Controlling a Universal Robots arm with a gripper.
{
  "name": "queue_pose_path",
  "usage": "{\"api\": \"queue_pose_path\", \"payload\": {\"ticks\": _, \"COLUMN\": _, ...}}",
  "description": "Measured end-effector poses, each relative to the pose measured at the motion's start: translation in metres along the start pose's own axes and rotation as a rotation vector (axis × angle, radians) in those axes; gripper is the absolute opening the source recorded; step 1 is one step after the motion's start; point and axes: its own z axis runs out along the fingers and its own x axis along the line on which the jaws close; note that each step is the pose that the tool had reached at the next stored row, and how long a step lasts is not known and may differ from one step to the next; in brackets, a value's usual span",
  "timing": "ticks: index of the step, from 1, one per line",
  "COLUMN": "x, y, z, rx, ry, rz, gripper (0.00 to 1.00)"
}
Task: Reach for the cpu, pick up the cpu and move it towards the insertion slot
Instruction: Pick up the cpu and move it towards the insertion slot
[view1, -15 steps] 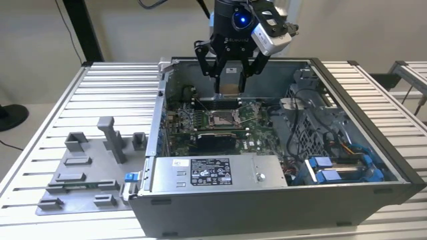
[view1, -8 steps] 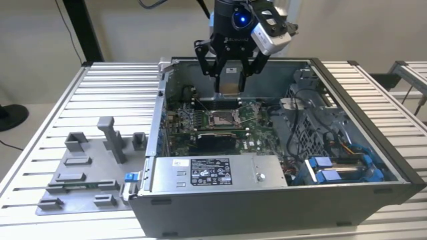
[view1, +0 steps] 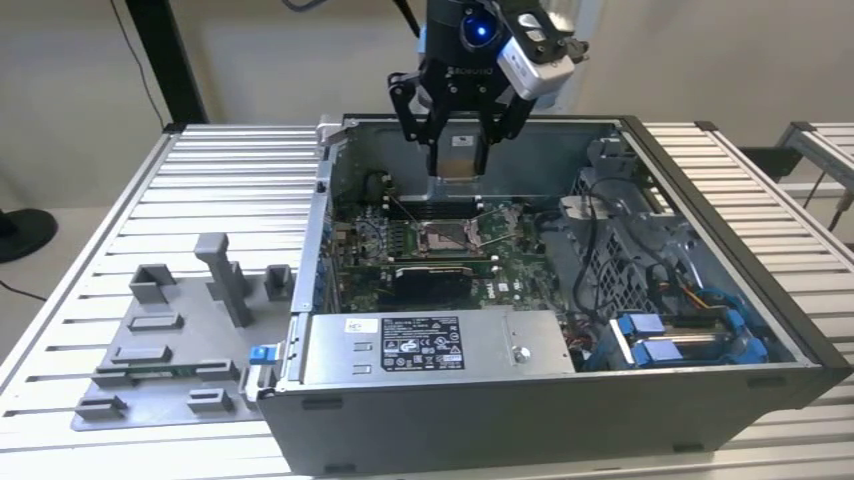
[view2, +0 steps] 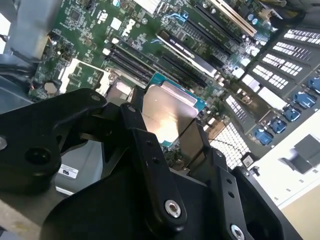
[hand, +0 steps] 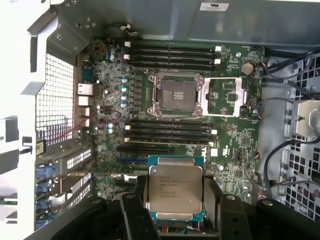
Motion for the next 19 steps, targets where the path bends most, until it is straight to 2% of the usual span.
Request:
{"api": "queue_pose_path", "payload": {"ticks": 12, "x": -0.0011, "y": 0.0384, "z": 0.0011, "rx": 0.0000, "ry": 0.0000, "rz": 0.000, "gripper": 0.00}}
{"api": "queue_pose_path", "payload": {"ticks": 15, "x": -0.0046, "y": 0.0455, "z": 0.0016, "rx": 0.0000, "ry": 0.0000, "rz": 0.000, "gripper": 0.00}}
{"api": "queue_pose_path", "payload": {"ticks": 19, "x": -0.0123, "y": 0.0504, "z": 0.0023, "rx": 0.0000, "ry": 0.0000, "rz": 0.000, "gripper": 0.00}}
